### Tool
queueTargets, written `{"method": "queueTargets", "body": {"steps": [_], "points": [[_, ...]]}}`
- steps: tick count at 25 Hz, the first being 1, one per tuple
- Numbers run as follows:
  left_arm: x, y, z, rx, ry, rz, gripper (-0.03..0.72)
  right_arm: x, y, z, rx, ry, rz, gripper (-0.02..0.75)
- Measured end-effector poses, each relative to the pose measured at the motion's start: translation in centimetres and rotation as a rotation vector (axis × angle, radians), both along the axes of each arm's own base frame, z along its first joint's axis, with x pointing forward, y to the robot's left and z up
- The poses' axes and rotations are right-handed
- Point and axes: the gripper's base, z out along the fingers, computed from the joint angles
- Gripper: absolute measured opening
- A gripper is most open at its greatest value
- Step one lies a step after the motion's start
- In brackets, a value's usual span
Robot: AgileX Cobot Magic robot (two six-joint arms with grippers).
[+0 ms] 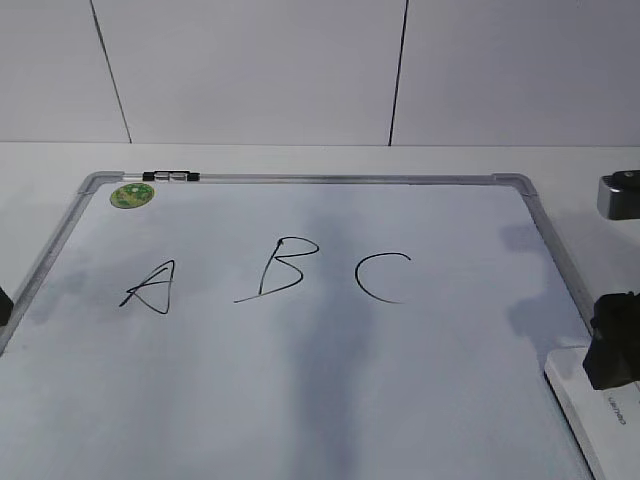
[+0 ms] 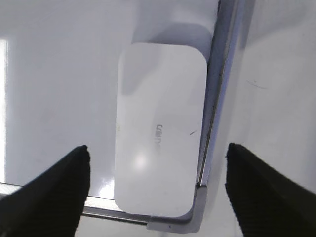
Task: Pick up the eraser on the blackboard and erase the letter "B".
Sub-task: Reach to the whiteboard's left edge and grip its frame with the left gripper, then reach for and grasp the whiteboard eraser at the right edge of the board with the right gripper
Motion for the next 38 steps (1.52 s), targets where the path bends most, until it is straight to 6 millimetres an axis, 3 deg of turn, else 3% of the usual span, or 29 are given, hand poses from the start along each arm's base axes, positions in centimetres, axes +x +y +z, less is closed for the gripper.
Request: {"method": "queueTargets", "body": {"steps": [9, 21, 33, 38], "points": [[1.6, 0.0, -3.0, -0.003, 0.114, -0.004, 0.530, 0.9, 0.3, -1.2, -0.007, 0.024, 0.004, 0.673], [2.0, 0.1, -3.2, 0.012, 0.080, -0.006, 0.530, 1.6, 0.4, -2.1, -0.014, 0.034, 0.007, 0.673], [2.5, 0.2, -5.5, 0.012, 0.160, -0.005, 0.528, 1.6, 0.4, -2.1, -0.014, 0.028, 0.010, 0.673], [2.5, 0.2, -5.5, 0.012, 0.161, -0.006, 0.463, 1.6, 0.4, -2.1, -0.016, 0.032, 0.010, 0.671]]}}
